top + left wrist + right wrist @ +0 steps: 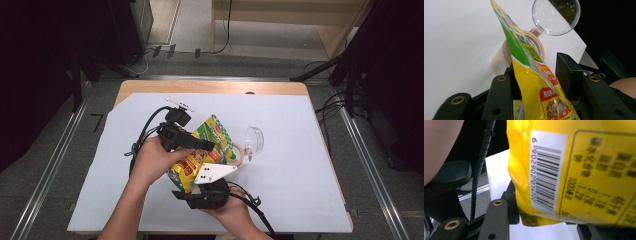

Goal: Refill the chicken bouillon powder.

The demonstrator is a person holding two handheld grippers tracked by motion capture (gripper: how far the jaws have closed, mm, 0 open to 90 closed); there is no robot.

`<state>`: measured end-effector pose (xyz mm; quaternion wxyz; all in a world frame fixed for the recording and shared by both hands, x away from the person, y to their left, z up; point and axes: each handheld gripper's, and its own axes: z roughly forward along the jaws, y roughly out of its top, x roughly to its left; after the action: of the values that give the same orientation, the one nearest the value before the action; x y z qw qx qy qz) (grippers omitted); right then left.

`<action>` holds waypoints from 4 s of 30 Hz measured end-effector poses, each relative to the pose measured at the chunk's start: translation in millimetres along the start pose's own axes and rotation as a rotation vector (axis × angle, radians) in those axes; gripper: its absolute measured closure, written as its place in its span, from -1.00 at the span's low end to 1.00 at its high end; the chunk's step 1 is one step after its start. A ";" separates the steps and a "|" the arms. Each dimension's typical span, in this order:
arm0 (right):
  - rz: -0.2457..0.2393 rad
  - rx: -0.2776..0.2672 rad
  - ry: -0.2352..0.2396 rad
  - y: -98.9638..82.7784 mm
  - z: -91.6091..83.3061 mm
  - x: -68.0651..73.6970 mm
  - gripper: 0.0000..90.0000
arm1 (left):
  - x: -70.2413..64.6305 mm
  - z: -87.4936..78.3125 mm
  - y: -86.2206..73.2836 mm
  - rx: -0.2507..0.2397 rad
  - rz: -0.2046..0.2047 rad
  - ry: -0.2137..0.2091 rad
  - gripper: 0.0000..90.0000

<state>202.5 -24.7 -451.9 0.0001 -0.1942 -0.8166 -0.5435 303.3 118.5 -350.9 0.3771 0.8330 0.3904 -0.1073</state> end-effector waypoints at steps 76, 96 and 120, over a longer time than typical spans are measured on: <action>-0.027 0.007 0.058 12.7 15.1 -9.2 0.49 | -12.6 -12.9 10.5 -0.029 0.023 0.065 0.84; 0.003 0.008 0.064 16.8 12.0 -16.7 0.48 | -6.3 -6.9 23.5 0.002 0.008 0.089 0.87; 0.001 0.010 0.051 19.1 12.6 -18.0 0.51 | -1.1 -6.2 27.3 0.005 0.001 0.065 0.84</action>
<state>227.8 -12.9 -443.9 0.0223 -0.1809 -0.8190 -0.5441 321.8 111.0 -331.2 0.3623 0.8372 0.4016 -0.0809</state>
